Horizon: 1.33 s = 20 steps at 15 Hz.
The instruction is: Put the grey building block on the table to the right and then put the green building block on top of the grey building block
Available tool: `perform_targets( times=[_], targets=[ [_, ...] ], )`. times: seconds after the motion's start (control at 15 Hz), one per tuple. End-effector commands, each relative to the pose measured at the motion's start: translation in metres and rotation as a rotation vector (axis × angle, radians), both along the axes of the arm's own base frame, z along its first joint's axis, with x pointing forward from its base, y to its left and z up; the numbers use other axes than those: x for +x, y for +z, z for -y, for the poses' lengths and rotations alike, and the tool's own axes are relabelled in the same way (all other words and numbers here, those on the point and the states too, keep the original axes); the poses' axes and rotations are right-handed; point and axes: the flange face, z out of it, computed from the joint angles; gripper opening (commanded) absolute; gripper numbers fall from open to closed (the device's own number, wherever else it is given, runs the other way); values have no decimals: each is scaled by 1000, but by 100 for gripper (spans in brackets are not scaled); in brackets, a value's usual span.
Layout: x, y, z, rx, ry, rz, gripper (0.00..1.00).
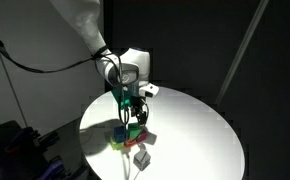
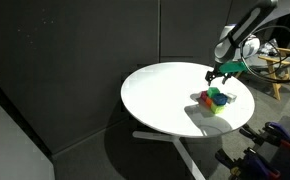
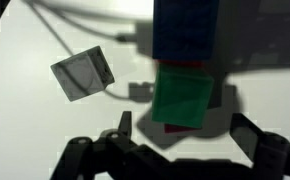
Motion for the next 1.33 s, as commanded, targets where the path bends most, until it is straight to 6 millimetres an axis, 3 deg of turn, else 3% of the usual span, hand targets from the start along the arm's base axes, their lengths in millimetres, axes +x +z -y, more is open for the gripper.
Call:
perform_targets(
  times=[0.0, 0.6, 1.27],
  targets=[
    [4, 2, -3, 48, -20, -29, 100],
    [2, -2, 3, 53, -73, -68, 100],
    [14, -12, 4, 46, -82, -89, 100]
  ],
)
